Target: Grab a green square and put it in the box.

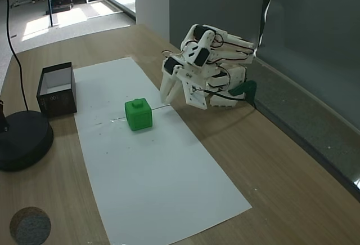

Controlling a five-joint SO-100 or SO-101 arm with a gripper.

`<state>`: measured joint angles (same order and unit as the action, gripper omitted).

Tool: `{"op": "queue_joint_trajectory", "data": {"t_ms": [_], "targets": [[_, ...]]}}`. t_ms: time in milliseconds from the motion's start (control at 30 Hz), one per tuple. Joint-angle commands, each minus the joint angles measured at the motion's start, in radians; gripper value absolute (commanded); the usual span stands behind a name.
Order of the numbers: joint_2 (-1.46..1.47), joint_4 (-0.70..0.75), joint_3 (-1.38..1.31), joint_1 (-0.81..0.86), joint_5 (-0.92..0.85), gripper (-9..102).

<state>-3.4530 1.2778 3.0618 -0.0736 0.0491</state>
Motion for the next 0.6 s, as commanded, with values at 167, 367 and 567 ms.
{"op": "queue_joint_trajectory", "data": {"t_ms": [167, 367, 567], "targets": [[-0.021, 0.015, -0.06, 0.005, 0.003, 0], [-0.021, 0.015, -0.06, -0.011, -0.005, 0], [-0.023, 0.015, -0.06, -0.009, -0.002, 0]]}}
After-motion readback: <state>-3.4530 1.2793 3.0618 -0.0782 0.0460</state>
